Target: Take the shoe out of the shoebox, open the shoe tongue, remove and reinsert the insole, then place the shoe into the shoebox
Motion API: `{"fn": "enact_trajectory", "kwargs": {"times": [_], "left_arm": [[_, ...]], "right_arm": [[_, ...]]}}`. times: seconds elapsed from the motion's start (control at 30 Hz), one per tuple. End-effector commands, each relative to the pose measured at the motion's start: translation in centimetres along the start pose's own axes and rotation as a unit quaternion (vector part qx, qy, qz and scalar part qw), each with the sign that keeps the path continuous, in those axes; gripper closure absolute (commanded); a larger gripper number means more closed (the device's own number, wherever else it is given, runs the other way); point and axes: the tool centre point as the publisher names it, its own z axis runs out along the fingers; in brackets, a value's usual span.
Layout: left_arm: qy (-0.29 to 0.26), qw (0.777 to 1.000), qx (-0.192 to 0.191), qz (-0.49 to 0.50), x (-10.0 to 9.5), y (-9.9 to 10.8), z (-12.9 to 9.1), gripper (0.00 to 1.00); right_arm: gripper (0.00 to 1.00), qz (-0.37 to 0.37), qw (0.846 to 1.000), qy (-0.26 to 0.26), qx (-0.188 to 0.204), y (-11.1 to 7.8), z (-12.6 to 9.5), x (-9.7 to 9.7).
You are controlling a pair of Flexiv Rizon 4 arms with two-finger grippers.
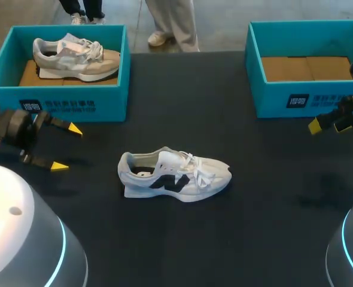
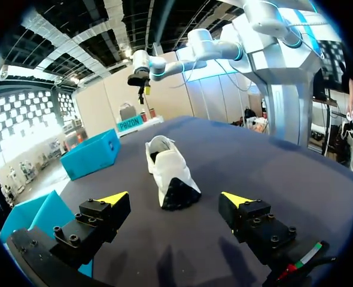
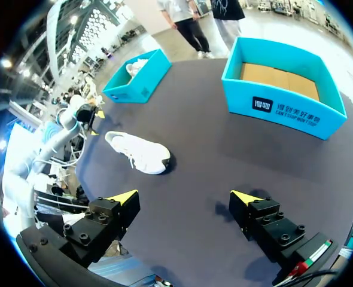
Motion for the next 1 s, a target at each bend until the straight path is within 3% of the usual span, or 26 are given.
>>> {"fn": "enact_trajectory", "kwargs": {"times": [0.03, 0.3, 0.7, 1.0], "left_arm": [[-0.008, 1.000, 0.000, -0.009, -0.1, 0.0, 0.1, 0.00], [-0.046, 0.994, 0.016, -0.098, 0.1, 0.6, 0.6, 0.00], [-0.044, 0.987, -0.014, -0.153, 1.4, 2.5, 3.8, 0.00], [-0.052, 0.984, -0.011, -0.168, 1.2, 3.4, 6.0, 0.00]], "right_arm": [[0.00, 0.001, 1.000, -0.001, 0.001, 0.0, 0.1, 0.0], [0.00, 0.001, 1.000, -0.001, 0.001, 0.0, 0.1, 0.0], [0.00, 0.001, 1.000, -0.001, 0.001, 0.0, 0.1, 0.0], [0.00, 0.001, 1.000, -0.001, 0.001, 0.0, 0.1, 0.0]]}}
